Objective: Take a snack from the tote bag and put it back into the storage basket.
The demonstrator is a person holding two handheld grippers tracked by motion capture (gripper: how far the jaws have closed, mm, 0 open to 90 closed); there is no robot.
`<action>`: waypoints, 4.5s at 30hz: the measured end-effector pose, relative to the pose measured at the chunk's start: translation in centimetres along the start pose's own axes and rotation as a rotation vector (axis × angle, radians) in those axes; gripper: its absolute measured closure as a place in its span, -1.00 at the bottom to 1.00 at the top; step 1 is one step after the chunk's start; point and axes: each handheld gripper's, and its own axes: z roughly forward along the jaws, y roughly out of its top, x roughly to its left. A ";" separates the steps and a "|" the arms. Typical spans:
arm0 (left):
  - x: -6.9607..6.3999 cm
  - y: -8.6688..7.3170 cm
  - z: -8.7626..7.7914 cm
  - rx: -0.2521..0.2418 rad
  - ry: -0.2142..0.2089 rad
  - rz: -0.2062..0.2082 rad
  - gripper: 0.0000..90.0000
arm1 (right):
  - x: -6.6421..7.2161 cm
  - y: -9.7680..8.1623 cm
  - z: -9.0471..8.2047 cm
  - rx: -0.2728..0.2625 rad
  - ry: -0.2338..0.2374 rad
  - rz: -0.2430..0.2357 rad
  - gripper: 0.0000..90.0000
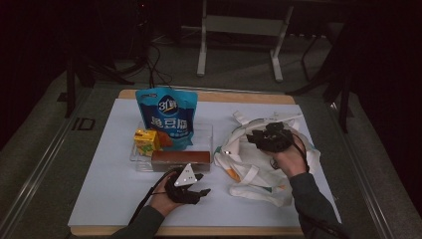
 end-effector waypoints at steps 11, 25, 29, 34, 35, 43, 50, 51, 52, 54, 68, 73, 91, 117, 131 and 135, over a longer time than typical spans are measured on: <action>0.0 0.0 0.0 0.001 0.001 0.002 -0.06 | -1.8 -2.5 -1.5 0.036 -0.051 0.016 0.67; 0.0 0.0 0.0 0.001 0.001 0.002 -0.07 | -2.7 -5.0 -2.5 0.085 -0.086 0.003 1.00; 0.0 0.0 0.0 0.001 0.001 0.002 -0.07 | -3.0 -5.6 -2.9 0.085 -0.091 0.012 1.00; -0.1 0.0 0.0 0.001 0.001 0.001 -0.07 | -3.5 -6.7 -3.6 0.093 -0.102 0.025 1.00; 0.0 0.0 0.0 0.001 0.001 0.002 -0.07 | -3.6 -6.9 -3.8 0.093 -0.103 0.027 1.00; 0.0 0.0 0.0 0.001 0.001 0.001 -0.07 | -4.5 -8.6 -4.6 0.106 -0.123 0.054 1.00; 0.0 0.0 0.0 0.002 0.002 0.002 -0.07 | -5.0 -9.9 -4.9 0.122 -0.135 0.067 1.00; -0.1 0.0 0.0 0.002 0.002 0.002 -0.07 | -5.0 -10.1 -5.0 0.124 -0.138 0.070 1.00; -0.1 0.0 0.0 0.002 0.002 0.002 -0.07 | -5.1 -10.3 -5.0 0.128 -0.139 0.071 1.00; 0.0 0.0 0.0 0.002 0.002 0.002 -0.07 | -5.2 -10.6 -5.1 0.131 -0.144 0.075 1.00; -0.1 0.0 0.0 0.003 0.003 0.002 -0.07 | -5.7 -11.6 -4.6 0.166 -0.157 0.085 1.00; 0.0 0.0 0.0 0.003 0.002 0.002 -0.06 | -5.4 -11.0 -4.0 0.177 -0.157 0.075 1.00; 0.0 0.0 0.0 0.004 0.002 0.004 -0.07 | -5.3 -8.6 -3.5 0.143 -0.161 0.049 0.73; 0.0 0.0 0.1 0.006 -0.001 0.004 -0.07 | -7.3 -6.5 -1.2 0.210 -0.150 0.059 -0.38; 0.0 0.0 0.1 0.007 -0.003 0.003 -0.08 | -7.8 -6.8 0.3 0.285 -0.127 0.050 -0.44; 0.0 0.0 0.1 0.007 -0.003 0.003 -0.08 | -7.6 -6.7 0.3 0.284 -0.138 0.048 -0.43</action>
